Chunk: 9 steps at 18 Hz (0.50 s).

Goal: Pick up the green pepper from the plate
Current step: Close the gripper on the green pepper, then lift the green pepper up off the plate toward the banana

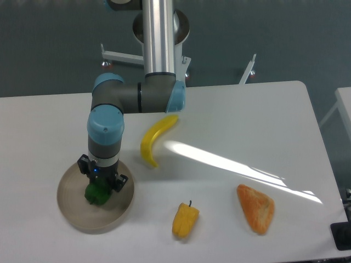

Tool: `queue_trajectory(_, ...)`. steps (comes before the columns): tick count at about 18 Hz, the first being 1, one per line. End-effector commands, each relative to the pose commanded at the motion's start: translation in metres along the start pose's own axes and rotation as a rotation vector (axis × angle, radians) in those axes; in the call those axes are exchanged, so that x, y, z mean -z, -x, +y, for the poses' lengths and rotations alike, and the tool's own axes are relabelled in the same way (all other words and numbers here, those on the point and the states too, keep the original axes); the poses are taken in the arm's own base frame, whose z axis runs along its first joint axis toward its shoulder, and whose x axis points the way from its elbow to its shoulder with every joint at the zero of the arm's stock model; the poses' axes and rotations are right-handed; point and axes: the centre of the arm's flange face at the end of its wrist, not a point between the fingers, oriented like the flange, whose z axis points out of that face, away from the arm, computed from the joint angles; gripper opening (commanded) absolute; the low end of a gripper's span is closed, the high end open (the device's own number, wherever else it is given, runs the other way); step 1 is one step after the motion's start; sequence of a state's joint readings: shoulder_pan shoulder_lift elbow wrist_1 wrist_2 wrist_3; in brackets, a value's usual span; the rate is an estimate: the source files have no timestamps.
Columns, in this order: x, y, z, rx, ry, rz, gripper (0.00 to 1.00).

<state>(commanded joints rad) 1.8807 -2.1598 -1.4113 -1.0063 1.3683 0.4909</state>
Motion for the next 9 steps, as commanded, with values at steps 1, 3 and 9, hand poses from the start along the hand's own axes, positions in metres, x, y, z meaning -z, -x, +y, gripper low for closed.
queue_trajectory(1,0.001,0.0,0.0,0.0,-0.001,-0.001,0.4)
queue_trajectory(3,0.01,0.0,-0.004,-0.003,-0.014,-0.009,0.4)
queue_trajectory(9,0.07,0.026,-0.001,-0.057,-0.02,-0.051,0.37)
